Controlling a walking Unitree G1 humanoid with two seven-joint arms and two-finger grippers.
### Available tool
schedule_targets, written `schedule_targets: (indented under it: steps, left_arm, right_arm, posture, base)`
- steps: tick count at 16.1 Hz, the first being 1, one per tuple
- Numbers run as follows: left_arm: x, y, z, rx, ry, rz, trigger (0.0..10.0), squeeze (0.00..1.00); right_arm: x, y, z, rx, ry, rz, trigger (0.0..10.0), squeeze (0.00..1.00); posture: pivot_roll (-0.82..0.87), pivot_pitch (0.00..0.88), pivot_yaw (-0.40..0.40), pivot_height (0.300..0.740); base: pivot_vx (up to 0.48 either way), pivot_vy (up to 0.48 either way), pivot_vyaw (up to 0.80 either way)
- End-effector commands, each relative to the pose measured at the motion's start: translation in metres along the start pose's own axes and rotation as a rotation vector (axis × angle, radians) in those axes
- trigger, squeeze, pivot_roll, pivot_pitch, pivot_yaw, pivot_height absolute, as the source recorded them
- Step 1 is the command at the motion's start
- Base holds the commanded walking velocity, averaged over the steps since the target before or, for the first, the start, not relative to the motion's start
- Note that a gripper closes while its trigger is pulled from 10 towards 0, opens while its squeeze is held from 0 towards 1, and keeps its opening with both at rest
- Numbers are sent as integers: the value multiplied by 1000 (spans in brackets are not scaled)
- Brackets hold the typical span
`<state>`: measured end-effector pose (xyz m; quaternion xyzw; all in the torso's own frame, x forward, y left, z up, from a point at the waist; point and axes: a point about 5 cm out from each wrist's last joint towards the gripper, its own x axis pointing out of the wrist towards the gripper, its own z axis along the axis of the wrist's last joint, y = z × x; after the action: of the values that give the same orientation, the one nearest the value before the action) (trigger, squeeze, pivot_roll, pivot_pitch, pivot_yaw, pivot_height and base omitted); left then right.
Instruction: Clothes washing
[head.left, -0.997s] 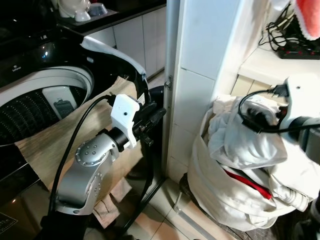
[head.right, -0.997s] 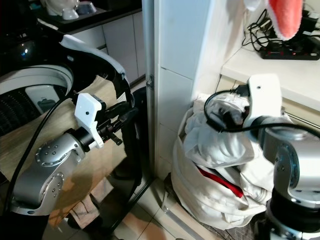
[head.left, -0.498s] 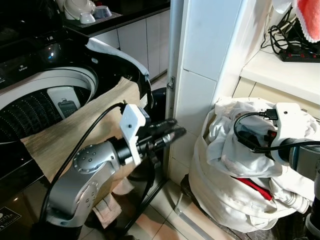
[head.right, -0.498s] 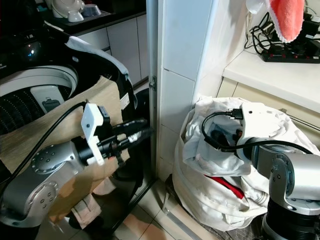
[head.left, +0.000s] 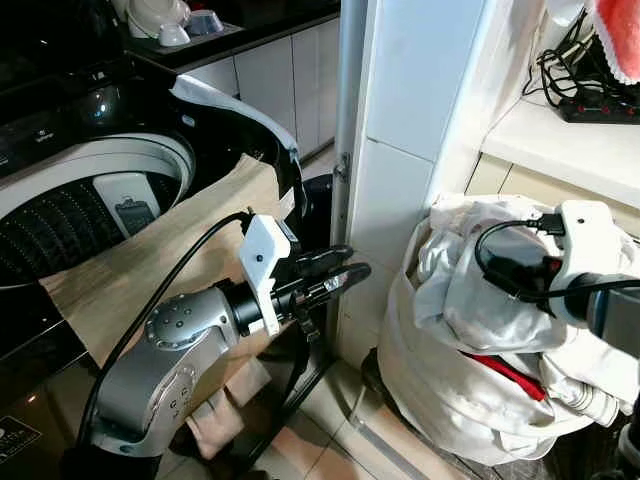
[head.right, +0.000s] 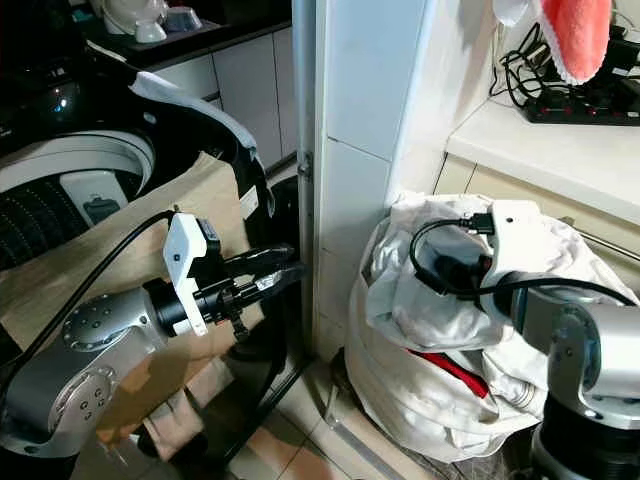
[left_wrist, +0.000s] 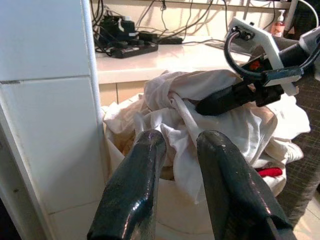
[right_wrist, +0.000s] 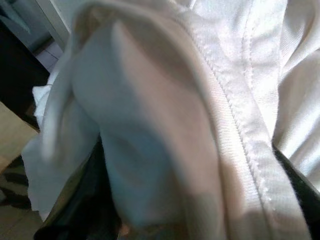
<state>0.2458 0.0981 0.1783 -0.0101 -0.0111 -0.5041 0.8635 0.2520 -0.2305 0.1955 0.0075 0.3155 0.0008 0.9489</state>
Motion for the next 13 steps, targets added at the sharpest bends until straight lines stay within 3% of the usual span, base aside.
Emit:
schedule_targets:
  steps: [1,10,13]
  left_arm:
    - [3,4,1,26,5,14,10000,0]
    - [9,13,2,43,-20,81,10000,0]
    - [12,17,-2,53,-7,156,10000,0]
  right_arm:
    - [-5,-1,9,1,-36,16,0,0]
    - [-15,-2,23,10,-111,80,0,0]
    - [-18,-2,25,64,-149,142,0,0]
  posture:
    - [-89,0,26,740]
    - [-108,0,32,740]
    - [-111,0,29,740]
  base:
    - [0,0,0]
    - [0,0,0]
    - [0,0,0]
